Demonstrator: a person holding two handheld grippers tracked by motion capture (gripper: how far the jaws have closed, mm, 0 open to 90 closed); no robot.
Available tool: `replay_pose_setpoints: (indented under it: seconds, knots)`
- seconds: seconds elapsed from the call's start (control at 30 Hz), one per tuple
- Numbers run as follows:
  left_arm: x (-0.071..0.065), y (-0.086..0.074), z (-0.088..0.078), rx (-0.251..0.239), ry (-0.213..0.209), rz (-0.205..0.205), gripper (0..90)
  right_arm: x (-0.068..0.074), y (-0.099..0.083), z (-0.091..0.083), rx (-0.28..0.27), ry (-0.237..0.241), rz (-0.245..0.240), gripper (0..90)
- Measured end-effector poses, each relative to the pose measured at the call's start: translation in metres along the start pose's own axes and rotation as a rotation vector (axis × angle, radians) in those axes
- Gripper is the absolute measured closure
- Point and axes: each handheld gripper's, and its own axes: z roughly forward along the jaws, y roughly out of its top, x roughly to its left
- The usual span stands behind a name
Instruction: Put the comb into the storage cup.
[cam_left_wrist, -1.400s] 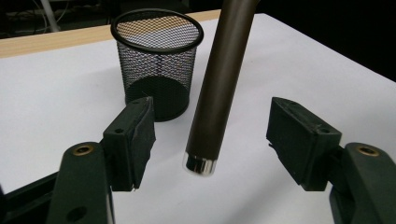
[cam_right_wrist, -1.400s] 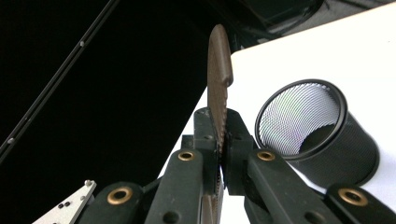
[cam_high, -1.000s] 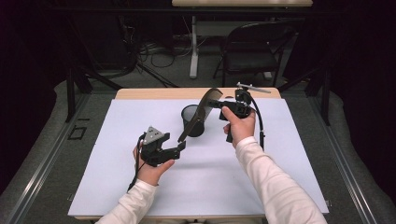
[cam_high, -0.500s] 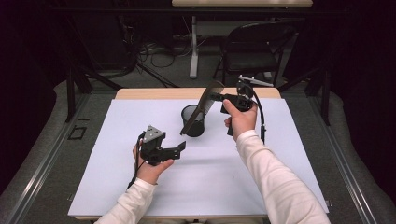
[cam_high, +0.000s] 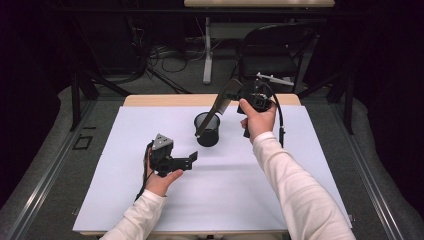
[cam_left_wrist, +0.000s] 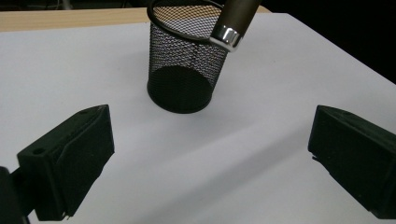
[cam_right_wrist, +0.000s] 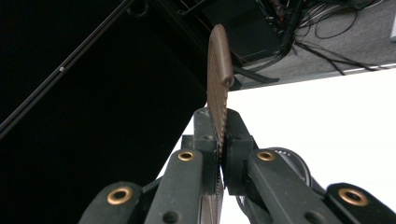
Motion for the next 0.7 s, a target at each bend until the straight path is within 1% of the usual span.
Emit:
replay_pose_setpoints:
  seconds: [0.07, 0.17, 0.2, 0.27, 0.3, 0.43, 0.53, 0.67, 0.7]
  knots:
    - [-0.001, 0.0, 0.0, 0.0, 0.0, 0.009, 0.5, 0.0, 0.003, 0.002, -0.005, -0.014, -0.01, 86.9]
    - [-0.001, 0.0, -0.001, -0.005, -0.013, 0.014, 0.6, 0.001, 0.004, 0.003, -0.011, -0.023, -0.014, 86.9]
    - [-0.001, 0.0, -0.002, -0.002, -0.009, 0.019, 0.7, 0.003, 0.005, 0.004, -0.018, -0.029, -0.018, 86.9]
    - [-0.002, 0.0, -0.002, -0.004, -0.009, 0.018, 0.7, 0.003, 0.006, 0.004, -0.019, -0.031, -0.022, 86.9]
    - [-0.002, 0.001, -0.003, -0.005, -0.014, 0.019, 0.7, 0.005, 0.007, 0.005, -0.021, -0.04, -0.026, 86.9]
    - [-0.002, 0.0, -0.004, -0.005, 0.004, 0.027, 0.5, 0.006, 0.01, 0.006, -0.035, -0.051, -0.04, 86.9]
    - [-0.002, 0.001, -0.005, -0.004, 0.002, 0.018, 0.5, 0.006, 0.012, 0.007, -0.046, -0.064, -0.044, 86.9]
    - [-0.001, 0.001, -0.006, -0.008, -0.001, 0.022, 0.5, 0.003, 0.014, 0.008, -0.051, -0.082, -0.042, 87.0]
    - [-0.001, 0.002, -0.007, -0.007, -0.002, 0.023, 0.5, 0.001, 0.014, 0.009, -0.056, -0.093, -0.041, 86.9]
